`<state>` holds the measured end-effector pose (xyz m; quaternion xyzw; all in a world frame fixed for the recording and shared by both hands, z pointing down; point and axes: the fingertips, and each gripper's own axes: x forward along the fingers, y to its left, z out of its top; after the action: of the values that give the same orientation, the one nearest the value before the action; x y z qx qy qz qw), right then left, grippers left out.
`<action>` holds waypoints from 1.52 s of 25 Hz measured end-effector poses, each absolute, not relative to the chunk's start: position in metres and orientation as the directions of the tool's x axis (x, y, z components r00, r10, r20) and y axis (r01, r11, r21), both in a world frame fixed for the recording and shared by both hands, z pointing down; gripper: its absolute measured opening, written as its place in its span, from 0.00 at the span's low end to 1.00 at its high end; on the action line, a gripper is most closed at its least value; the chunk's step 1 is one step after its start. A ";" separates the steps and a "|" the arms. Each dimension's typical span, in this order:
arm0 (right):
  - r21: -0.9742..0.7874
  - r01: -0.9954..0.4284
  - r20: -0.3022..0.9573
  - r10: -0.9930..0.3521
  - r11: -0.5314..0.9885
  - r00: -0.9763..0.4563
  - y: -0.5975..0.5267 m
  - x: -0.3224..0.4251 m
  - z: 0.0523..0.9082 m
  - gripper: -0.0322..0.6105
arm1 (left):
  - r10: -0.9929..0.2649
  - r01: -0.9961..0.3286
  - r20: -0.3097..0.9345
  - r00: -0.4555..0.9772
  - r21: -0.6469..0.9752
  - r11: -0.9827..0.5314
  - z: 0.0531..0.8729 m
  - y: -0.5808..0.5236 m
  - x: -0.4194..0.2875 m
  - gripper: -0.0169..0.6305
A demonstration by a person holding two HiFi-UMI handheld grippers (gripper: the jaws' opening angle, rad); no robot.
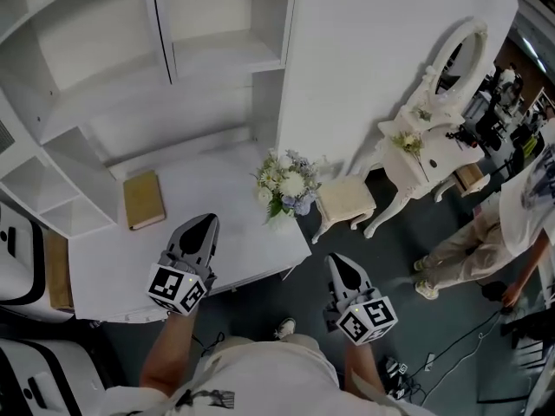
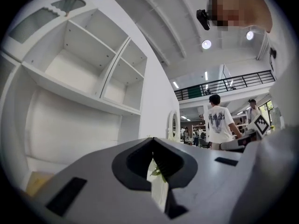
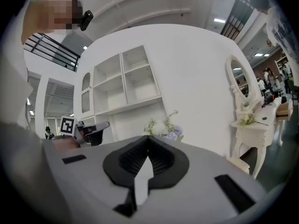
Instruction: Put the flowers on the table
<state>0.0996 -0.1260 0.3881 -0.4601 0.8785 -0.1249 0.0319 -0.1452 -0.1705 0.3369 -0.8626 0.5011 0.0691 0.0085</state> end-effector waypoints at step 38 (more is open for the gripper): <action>-0.177 -0.791 0.087 -0.791 0.586 -0.606 -0.169 0.119 0.370 0.07 | -0.924 -0.949 -0.260 0.280 0.073 -0.307 0.294 -0.114 -0.176 0.05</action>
<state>0.1194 -0.1691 0.3704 -0.4441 0.8905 -0.0991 0.0007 -0.1761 -0.1143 0.2939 -0.7984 0.5866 0.1273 0.0480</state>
